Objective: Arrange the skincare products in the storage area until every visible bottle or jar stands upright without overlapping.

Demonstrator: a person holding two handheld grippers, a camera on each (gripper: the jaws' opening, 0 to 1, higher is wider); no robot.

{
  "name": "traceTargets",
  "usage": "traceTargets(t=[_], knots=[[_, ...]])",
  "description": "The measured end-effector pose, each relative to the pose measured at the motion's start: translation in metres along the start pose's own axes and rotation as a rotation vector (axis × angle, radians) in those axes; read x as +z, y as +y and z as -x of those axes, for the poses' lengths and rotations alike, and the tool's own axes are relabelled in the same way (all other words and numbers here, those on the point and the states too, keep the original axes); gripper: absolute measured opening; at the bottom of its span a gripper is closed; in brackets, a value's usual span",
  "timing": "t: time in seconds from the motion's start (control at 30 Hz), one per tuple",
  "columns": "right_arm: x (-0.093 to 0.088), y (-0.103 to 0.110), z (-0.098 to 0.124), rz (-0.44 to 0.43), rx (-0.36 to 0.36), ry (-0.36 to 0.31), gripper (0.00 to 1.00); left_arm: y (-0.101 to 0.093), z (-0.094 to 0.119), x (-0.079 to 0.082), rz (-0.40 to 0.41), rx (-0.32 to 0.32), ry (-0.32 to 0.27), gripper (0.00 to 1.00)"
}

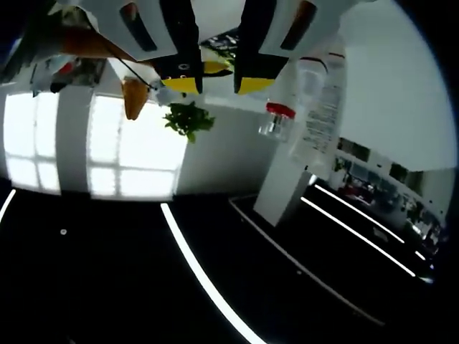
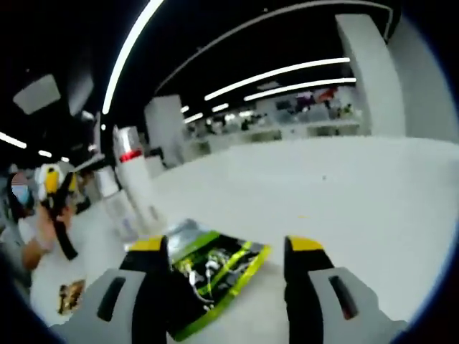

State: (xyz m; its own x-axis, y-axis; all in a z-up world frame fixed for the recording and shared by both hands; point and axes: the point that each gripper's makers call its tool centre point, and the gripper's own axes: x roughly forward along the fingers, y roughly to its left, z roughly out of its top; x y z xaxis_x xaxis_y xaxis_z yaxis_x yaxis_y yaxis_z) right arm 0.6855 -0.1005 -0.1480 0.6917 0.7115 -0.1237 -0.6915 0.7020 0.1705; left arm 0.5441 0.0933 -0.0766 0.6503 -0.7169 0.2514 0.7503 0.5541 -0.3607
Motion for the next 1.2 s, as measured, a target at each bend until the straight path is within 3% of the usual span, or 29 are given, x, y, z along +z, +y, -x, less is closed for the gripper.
traceTargets(t=[0.03, 0.1, 0.23, 0.37, 0.5, 0.57, 0.63, 0.7, 0.8, 0.9, 1.03, 1.13, 1.2], knots=[[0.012, 0.006, 0.003, 0.007, 0.023, -0.054, 0.66, 0.0, 0.0, 0.001, 0.007, -0.001, -0.004, 0.18], [0.022, 0.017, 0.006, 0.016, 0.062, -0.09, 0.67, 0.002, 0.001, 0.002, 0.02, -0.002, -0.009, 0.17], [-0.002, 0.042, 0.004, 0.109, 0.13, 0.066, 0.6, 0.005, 0.0, 0.001, 0.03, 0.009, -0.007, 0.17], [-0.028, 0.045, -0.008, 0.187, 0.153, 0.179, 0.66, 0.006, 0.0, -0.001, 0.029, 0.013, -0.001, 0.17], [-0.048, 0.043, -0.012, 0.224, 0.156, 0.241, 0.68, 0.006, 0.0, -0.003, 0.031, 0.014, 0.001, 0.17], [-0.062, 0.047, -0.009, 0.232, 0.196, 0.28, 0.72, 0.006, 0.0, -0.003, 0.033, 0.014, 0.002, 0.17], [-0.07, 0.046, -0.007, 0.253, 0.202, 0.282, 0.72, 0.006, -0.001, -0.003, 0.036, 0.011, 0.002, 0.17], [-0.069, 0.041, -0.005, 0.304, 0.192, 0.262, 0.66, 0.006, -0.001, -0.003, 0.036, 0.009, 0.001, 0.17], [-0.068, 0.041, -0.004, 0.28, 0.215, 0.246, 0.65, 0.005, -0.001, -0.004, 0.034, 0.009, 0.002, 0.17], [-0.067, 0.051, 0.002, 0.232, 0.298, 0.213, 0.64, 0.005, -0.001, -0.005, 0.034, 0.01, 0.003, 0.16], [-0.068, 0.041, 0.007, 0.26, 0.299, 0.201, 0.49, 0.005, -0.001, -0.006, 0.031, 0.013, 0.005, 0.16], [-0.062, 0.04, 0.01, 0.169, 0.302, 0.221, 0.52, 0.005, -0.001, -0.006, 0.031, 0.013, 0.003, 0.16], [-0.042, 0.048, 0.009, 0.102, 0.314, 0.138, 0.54, 0.004, 0.0, -0.005, 0.031, 0.012, -0.001, 0.16]])
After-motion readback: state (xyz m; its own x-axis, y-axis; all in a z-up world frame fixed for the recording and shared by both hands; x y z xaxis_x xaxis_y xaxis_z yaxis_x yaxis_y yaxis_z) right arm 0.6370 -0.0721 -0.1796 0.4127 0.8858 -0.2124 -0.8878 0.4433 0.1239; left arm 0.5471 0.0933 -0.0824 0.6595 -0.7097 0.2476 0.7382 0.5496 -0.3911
